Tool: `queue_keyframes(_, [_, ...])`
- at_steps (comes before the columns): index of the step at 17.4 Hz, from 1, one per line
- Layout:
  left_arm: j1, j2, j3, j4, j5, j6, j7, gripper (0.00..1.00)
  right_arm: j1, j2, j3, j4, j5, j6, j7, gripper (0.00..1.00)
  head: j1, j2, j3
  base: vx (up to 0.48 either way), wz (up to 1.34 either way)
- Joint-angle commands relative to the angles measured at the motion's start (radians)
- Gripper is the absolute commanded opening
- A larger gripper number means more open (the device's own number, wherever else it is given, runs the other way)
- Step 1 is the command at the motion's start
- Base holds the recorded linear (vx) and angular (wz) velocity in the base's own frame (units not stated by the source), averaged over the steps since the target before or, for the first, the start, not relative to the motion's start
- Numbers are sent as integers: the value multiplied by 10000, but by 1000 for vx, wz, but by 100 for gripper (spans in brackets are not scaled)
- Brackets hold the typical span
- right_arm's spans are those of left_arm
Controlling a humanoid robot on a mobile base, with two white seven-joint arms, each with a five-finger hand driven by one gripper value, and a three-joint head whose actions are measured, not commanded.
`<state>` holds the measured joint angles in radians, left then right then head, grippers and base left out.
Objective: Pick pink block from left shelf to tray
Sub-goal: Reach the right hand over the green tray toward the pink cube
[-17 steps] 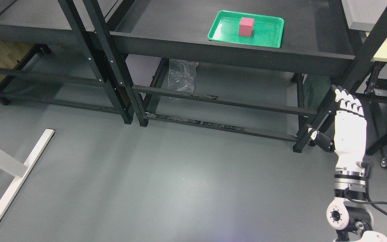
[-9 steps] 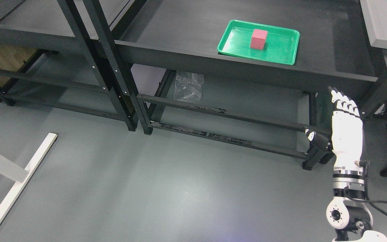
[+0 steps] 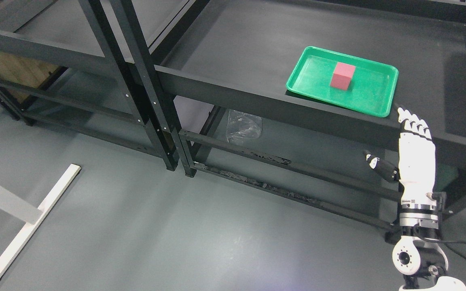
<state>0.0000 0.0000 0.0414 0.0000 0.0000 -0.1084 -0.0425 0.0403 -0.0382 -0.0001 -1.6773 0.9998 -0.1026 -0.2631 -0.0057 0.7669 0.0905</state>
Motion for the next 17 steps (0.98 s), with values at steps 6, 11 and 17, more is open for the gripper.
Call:
queue_keyframes(6, [-214,175,0,-175,-15,-6,-4,100,-4,13,170,7,-73,44,221,95,0,0,0,239,157])
queue_keyframes(11, [-214,175,0,-175,-15,-6,-4,100,-66,13,170,83,-73,381,1110,95,0,0,0,219,76])
queue_keyframes(17, [-214,175,0,-175,-15,-6,-4,100,-310,-48,200,466,95,687,2523,95,0,0,0,211,-31])
